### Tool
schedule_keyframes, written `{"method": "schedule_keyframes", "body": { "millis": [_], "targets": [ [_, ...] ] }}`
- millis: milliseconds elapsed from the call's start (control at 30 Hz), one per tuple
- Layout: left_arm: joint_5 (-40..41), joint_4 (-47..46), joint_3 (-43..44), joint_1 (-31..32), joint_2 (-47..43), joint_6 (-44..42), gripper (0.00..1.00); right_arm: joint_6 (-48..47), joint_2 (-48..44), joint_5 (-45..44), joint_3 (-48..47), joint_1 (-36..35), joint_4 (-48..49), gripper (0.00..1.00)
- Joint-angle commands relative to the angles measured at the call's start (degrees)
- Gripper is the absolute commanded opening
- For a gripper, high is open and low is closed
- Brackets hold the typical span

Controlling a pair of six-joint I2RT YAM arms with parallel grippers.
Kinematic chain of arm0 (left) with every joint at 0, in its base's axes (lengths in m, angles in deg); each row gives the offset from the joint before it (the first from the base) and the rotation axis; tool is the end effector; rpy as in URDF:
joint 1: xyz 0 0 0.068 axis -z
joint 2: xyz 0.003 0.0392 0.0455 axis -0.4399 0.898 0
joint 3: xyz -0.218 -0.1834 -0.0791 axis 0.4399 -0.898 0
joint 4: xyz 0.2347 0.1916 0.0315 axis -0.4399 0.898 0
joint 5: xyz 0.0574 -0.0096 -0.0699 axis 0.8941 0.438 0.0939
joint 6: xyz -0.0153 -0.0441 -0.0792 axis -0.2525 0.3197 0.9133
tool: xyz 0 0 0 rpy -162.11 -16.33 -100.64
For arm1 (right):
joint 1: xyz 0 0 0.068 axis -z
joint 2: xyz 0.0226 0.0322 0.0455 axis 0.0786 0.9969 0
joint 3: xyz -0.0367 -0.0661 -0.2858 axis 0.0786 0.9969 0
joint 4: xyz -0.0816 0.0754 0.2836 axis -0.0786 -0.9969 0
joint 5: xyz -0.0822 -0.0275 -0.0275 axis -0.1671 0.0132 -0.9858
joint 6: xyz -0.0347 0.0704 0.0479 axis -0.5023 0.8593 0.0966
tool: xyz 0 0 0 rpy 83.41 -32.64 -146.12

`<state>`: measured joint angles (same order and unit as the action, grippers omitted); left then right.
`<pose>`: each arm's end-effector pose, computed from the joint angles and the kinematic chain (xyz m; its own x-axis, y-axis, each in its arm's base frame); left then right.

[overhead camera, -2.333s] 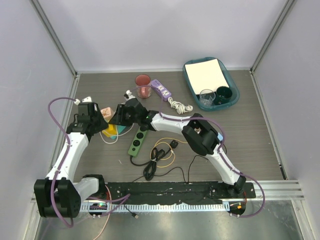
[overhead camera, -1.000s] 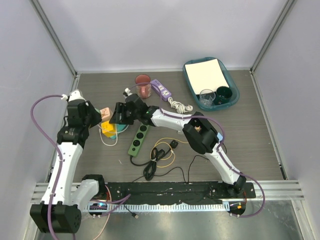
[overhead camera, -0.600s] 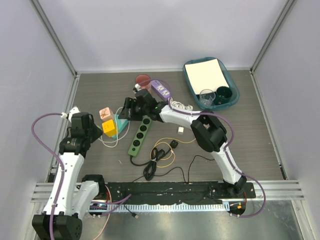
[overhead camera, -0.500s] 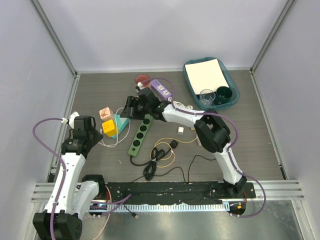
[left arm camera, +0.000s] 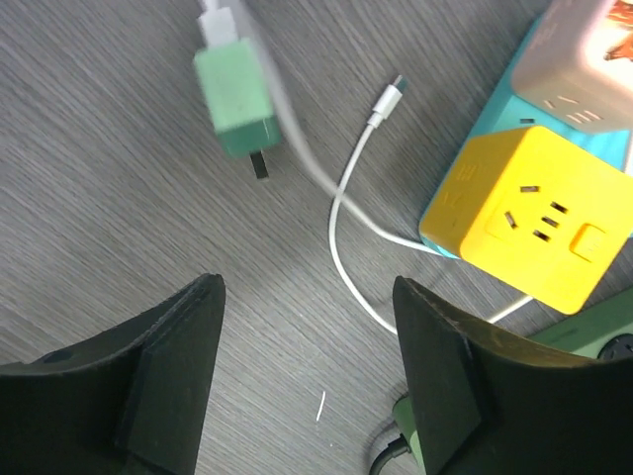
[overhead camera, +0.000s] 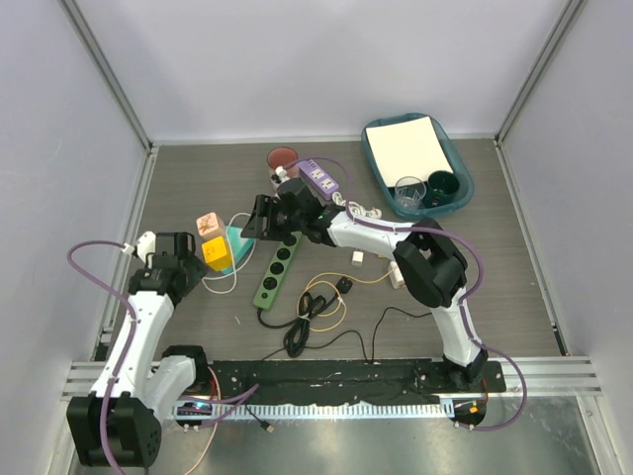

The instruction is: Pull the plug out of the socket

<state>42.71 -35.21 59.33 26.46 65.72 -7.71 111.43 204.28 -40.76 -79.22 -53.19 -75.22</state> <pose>0.2166 0.0259 0.2058 -0.4038 -0.7128 -0.5734 -0.7436 0.6209 -0.2480 0.3692 0.4503 0.1927 -0.8550 0.0903 -0.5108 -0.3606 0.6043 0.7105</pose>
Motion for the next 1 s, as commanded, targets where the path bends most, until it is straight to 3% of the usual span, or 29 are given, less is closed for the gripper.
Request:
{"method": "schedule_keyframes", "body": {
  "millis": [0, 200, 333, 533, 700, 967],
  "targets": [
    [3.5, -1.1, 4.3, -0.1, 3.1, -1.9, 0.77, -1.3, -4.7, -0.9, 1.0, -0.2, 2.7, 0.67],
    [6.3, -2.2, 12.6, -0.1, 4.6, -11.3, 0.82, -1.7, -4.9, -0.8, 2.1, -0.2, 3.0, 0.67],
    [-1.3, -6.1, 15.5, -0.1, 6.4, -19.3, 0.85, -1.0, -4.1, -0.1, 2.3, -0.2, 3.7, 0.67],
    [-6.4, -7.4, 22.0, -0.1, 17.5, -22.9, 0.96, -0.5, -4.0, -0.2, 3.5, -0.2, 4.6, 0.67],
    [-7.2, -7.5, 29.6, -0.1, 30.7, -25.9, 0.98, -1.0, -4.3, -0.2, 4.3, -0.3, 4.8, 0.67],
    [-11.4, -8.6, 35.7, 0.0, 41.1, -28.5, 0.94, -2.2, -4.0, -0.7, 4.6, -0.2, 3.9, 0.67]
  ]
}}
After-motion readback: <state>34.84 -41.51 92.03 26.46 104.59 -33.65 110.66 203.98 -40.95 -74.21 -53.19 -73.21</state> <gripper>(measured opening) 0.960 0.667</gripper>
